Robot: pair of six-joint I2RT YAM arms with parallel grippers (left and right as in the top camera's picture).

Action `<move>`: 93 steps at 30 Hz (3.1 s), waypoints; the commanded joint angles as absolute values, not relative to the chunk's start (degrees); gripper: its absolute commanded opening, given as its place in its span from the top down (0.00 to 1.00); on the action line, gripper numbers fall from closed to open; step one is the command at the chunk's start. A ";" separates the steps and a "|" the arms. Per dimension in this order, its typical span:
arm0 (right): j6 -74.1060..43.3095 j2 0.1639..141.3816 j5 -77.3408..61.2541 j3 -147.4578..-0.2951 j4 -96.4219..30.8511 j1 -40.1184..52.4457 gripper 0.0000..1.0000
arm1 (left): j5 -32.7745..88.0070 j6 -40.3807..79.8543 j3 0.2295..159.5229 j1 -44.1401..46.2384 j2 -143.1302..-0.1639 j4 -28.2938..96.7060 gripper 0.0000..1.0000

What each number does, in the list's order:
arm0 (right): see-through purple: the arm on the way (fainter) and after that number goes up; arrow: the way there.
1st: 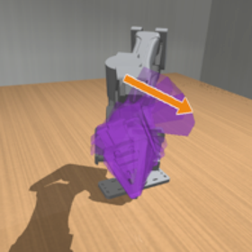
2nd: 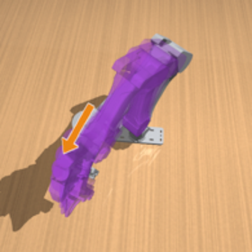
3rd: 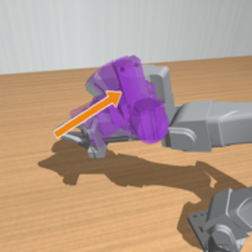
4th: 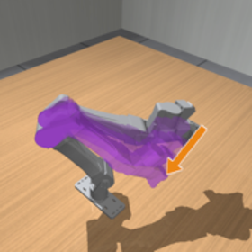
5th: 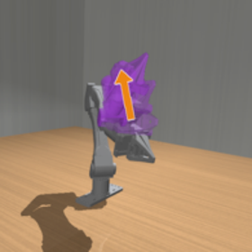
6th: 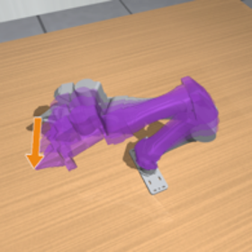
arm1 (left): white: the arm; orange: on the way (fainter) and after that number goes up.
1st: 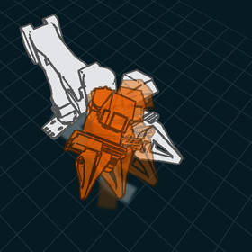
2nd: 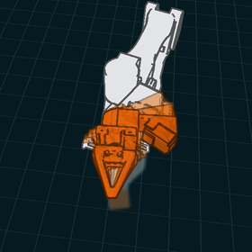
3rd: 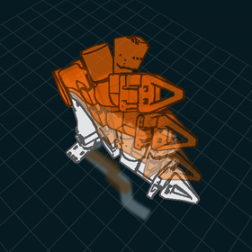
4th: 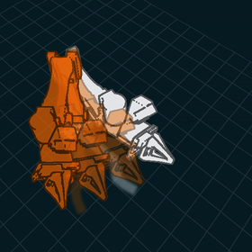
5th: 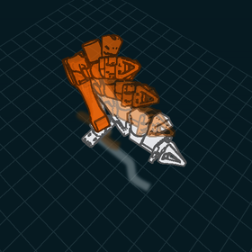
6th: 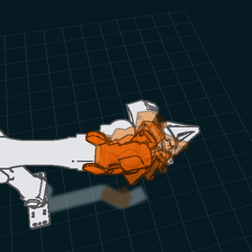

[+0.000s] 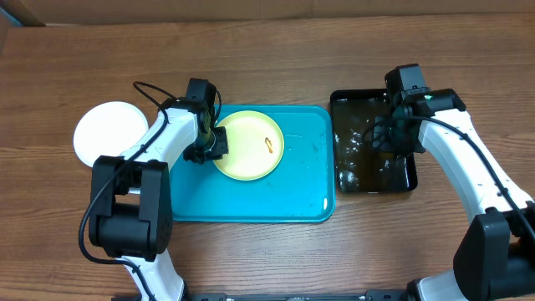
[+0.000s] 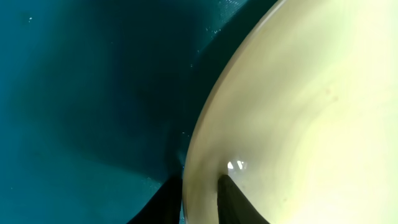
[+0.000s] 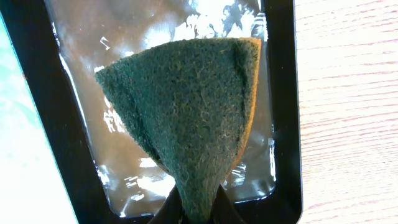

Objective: Clean dirty plates on tray and stack at the side
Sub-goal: 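Grasp the green sponge with the right gripper and dip it in water, then scrub the yellow plate's surface with the right-held sponge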

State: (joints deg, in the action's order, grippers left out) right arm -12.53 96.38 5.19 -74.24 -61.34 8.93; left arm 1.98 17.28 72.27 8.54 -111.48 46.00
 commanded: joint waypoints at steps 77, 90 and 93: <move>-13.13 115.07 19.05 -79.83 -36.12 42.72 0.73 | 7.53 14.35 72.64 8.45 -112.57 44.71 0.67; -13.13 115.85 20.12 -79.79 -34.76 42.39 0.59 | 7.53 14.35 72.64 8.45 -112.57 44.73 0.67; -13.58 115.87 20.03 -79.37 -34.59 41.95 0.70 | 7.51 14.35 72.64 8.45 -112.57 44.75 0.67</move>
